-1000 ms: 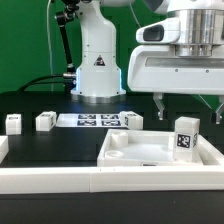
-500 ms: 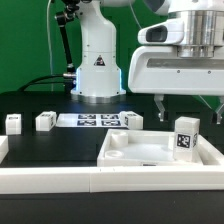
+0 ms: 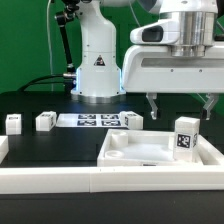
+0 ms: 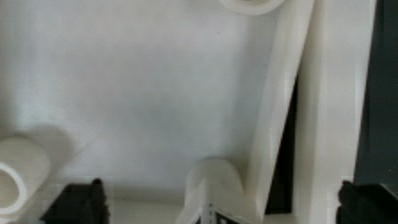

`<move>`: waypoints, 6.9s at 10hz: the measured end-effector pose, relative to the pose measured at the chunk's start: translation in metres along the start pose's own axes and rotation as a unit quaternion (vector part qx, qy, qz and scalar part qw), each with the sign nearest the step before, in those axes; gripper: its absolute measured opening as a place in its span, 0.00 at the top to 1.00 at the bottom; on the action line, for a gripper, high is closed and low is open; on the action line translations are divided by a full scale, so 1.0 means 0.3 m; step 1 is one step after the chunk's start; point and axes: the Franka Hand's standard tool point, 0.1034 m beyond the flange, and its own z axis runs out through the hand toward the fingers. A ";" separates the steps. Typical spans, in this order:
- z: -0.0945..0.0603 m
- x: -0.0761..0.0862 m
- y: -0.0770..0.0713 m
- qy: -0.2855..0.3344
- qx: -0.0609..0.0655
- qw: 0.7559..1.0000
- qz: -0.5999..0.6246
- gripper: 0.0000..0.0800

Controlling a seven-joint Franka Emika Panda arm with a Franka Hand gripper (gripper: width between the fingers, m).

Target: Assemble square table

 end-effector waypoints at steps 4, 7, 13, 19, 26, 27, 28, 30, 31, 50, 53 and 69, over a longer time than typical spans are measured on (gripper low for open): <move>0.009 -0.049 0.000 -0.005 -0.001 1.000 -0.002 0.19; 0.019 -0.142 0.006 -0.004 -0.001 1.000 -0.022 0.19; 0.022 -0.347 0.016 -0.022 -0.002 0.995 -0.097 0.19; 0.055 -0.510 0.037 -0.037 -0.001 0.978 -0.205 0.19; 0.083 -0.556 0.073 -0.056 -0.002 0.974 -0.218 0.19; 0.092 -0.556 0.099 -0.056 -0.002 0.973 -0.223 0.19; 0.101 -0.562 0.120 -0.067 -0.003 0.972 -0.224 0.19; 0.100 -0.569 0.111 -0.141 -0.003 0.966 -0.215 0.19; 0.100 -0.581 0.106 -0.180 -0.005 0.960 -0.214 0.19; 0.224 -0.683 0.174 -0.513 -0.058 0.836 -0.187 0.19; 0.228 -0.686 0.175 -0.512 -0.058 0.836 -0.187 0.46; 0.041 -0.491 0.267 -0.456 -0.015 0.869 -0.189 0.64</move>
Offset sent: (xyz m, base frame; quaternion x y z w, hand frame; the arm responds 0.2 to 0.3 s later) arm -0.0300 0.0000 0.0000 0.0000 0.0000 0.0000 1.0000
